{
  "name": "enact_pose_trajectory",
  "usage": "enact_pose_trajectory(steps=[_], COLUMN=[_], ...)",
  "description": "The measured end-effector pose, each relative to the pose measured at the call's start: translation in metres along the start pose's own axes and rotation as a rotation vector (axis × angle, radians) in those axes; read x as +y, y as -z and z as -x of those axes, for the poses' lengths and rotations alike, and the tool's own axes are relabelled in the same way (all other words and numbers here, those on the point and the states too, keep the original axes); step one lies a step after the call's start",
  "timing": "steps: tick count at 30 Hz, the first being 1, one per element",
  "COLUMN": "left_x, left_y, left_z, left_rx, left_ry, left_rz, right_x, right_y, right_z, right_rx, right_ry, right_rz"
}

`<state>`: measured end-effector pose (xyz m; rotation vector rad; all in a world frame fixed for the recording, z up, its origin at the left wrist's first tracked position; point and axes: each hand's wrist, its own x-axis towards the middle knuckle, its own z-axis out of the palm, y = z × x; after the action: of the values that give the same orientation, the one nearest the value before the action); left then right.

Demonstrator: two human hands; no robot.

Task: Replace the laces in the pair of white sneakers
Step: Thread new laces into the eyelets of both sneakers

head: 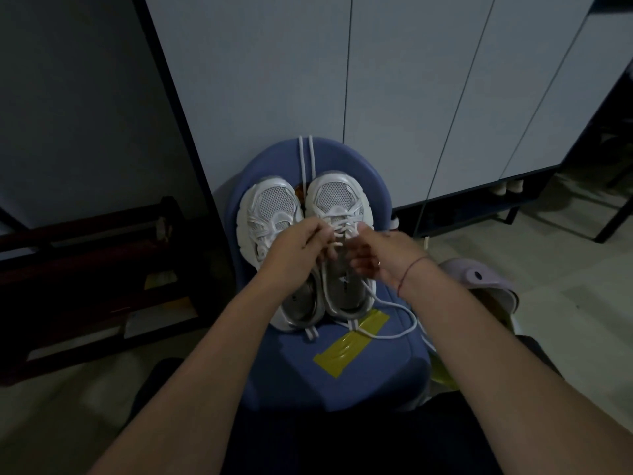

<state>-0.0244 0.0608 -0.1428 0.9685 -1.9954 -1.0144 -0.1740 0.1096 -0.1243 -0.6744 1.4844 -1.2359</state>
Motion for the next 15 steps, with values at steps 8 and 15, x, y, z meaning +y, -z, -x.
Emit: enact_pose_trajectory(steps=[8,15], left_x=[-0.013,-0.011], left_y=[-0.009,-0.007], left_z=[0.000,0.000], left_rx=[-0.017,0.089], left_ry=[0.033,0.082], left_rz=[-0.068,-0.009], right_x=[0.025,0.032], right_y=[-0.027,-0.031], right_z=[0.008,0.003], right_rx=[-0.004,0.030], right_ry=[-0.383,-0.371], right_rz=[-0.525,-0.729])
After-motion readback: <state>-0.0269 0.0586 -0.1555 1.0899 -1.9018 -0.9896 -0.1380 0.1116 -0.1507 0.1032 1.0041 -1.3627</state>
